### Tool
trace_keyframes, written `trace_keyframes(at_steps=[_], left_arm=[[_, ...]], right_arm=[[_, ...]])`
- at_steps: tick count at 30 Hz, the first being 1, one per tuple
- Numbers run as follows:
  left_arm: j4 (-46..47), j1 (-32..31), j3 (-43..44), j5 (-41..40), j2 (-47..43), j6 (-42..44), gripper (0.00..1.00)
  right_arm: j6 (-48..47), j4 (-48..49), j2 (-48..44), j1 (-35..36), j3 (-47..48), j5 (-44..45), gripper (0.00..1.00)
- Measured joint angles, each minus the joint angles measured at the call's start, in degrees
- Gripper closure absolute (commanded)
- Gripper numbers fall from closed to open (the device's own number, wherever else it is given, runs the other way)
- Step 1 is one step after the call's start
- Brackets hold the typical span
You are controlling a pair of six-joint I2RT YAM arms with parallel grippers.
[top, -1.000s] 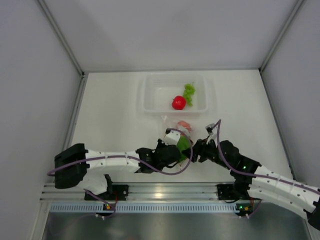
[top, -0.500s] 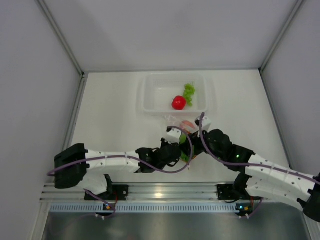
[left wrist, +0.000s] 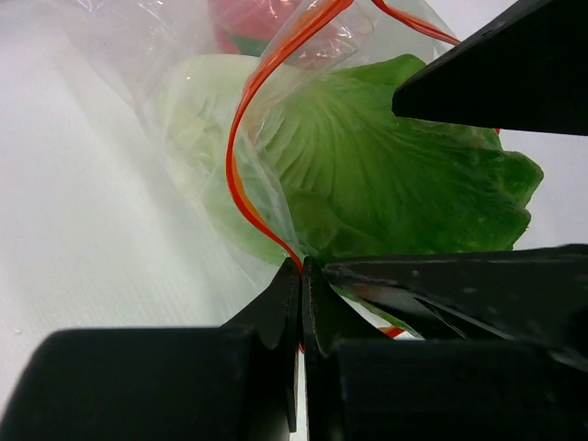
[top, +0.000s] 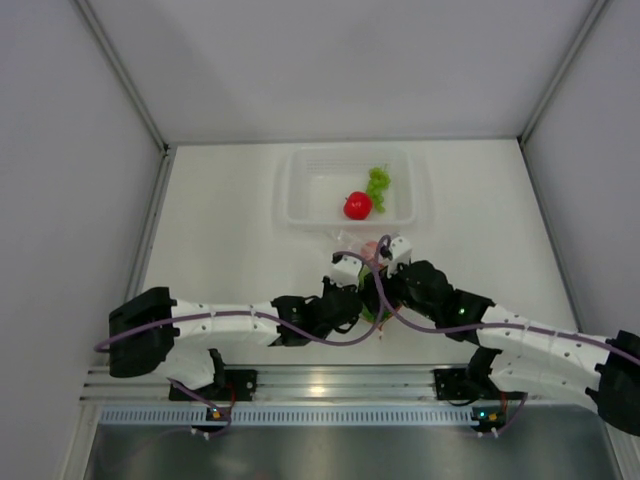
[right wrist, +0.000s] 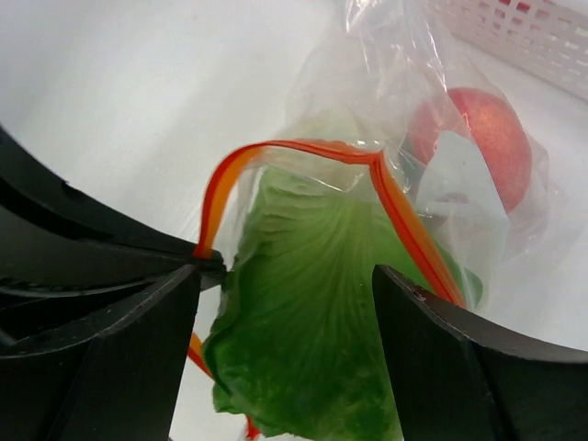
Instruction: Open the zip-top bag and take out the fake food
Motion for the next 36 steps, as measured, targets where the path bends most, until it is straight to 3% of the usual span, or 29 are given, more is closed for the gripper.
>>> trace_keyframes(at_steps=[15,17,24,28,30,31,33,36], left_arm=[[-0.1,0.1,-1.4,0.0,-1.0,-0.2,1.00],[-0.1,0.1,-1.7,-0.3,-1.3,-0.3,1.00],[-0.3,0.6,-2.5,-1.6,-2.2,-1.1,1.00],[-0.2,0.9,-3.6,-2.2,-2.4,-1.5,1.00],[0.0,1.0,-4.2,-2.4,-2.9,-1.6,1.00],[0.0,1.0,-4.5,-2.4,-3.3,-1.7,1.00],[0.3,1.0,-4.9,-2.3,-4.2,-1.8,1.00],[0.8,1.0,-5.8,-2.3,-5.9,-1.9,1.00]], right_arm=[[-2.9,7.2,18.1,0.0,0.2,2.5,0.10],[-1.8,8.9,19.3,0.0,-0.1,3.0,0.00],[2.0,16.9,24.7,0.1,-1.5,4.7,0.01],[3.5,20.7,29.5,0.4,-0.6,6.2,0.14],[3.9,22.0,30.5,0.6,-0.3,7.0,0.29],[4.0,22.5,30.8,0.7,-0.3,7.2,0.44],[4.2,23.2,31.2,0.8,-0.3,7.8,0.60],[4.6,23.9,31.4,0.9,-0.3,7.9,0.75]])
